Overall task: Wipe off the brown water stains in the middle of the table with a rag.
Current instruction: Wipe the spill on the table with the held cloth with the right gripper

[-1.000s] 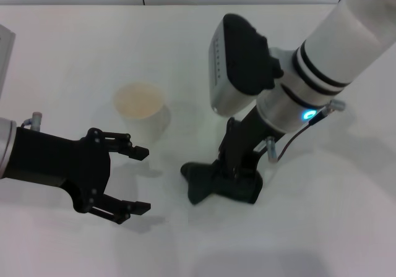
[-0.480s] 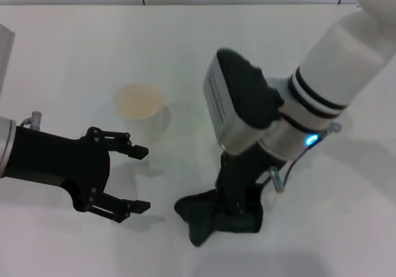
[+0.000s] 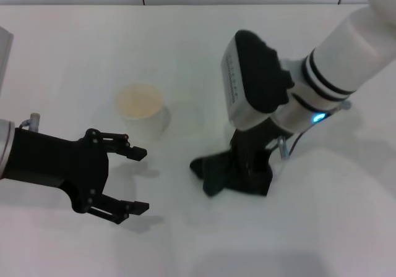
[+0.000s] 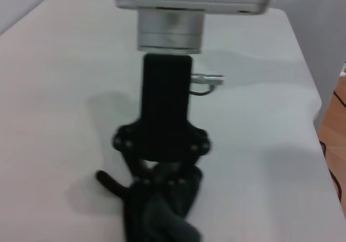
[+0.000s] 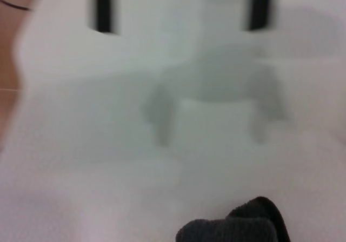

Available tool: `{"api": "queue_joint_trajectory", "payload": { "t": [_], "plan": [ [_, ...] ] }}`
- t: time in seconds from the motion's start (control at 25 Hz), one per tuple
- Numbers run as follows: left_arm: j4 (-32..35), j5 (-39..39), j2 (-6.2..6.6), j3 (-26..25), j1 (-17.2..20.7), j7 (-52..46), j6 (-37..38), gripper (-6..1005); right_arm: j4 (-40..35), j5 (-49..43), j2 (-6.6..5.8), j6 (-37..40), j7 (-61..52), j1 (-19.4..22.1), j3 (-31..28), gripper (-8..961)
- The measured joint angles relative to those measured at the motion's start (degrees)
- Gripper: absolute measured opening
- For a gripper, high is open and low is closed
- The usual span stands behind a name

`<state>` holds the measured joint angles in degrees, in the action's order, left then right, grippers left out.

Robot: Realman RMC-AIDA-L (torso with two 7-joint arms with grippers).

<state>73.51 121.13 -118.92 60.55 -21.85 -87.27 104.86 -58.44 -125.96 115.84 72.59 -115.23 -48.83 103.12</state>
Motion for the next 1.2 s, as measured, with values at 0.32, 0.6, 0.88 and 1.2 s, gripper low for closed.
{"api": "queue_joint_trajectory", "payload": {
  "t": [0.32, 0.6, 0.88, 1.2],
  "plan": [
    [-0.07, 0.02, -0.01, -0.03, -0.20, -0.46, -0.05, 888, -0.17, -1.98, -0.23, -3.35, -0.23, 0.31, -2.86, 90],
    [-0.14, 0.08, 0.01, -0.19, -0.57, -0.53, -0.26, 888, -1.32, 0.33, 0.29, 1.42, -0.18, -0.38, 1.26, 90],
    [-0.14, 0.01, 0.01, -0.22, -0.65, -0.50, -0.40, 888, -2.37, 7.45, 0.35, 4.75, 1.31, -0.63, 5.67, 89],
    [-0.12, -0.26, -0.03, -0.33, -0.26, -0.21, -0.45, 888, -1.85, 4.90, -0.27, 3.42, 2.50, 0.47, 1.63, 89]
  ]
}}
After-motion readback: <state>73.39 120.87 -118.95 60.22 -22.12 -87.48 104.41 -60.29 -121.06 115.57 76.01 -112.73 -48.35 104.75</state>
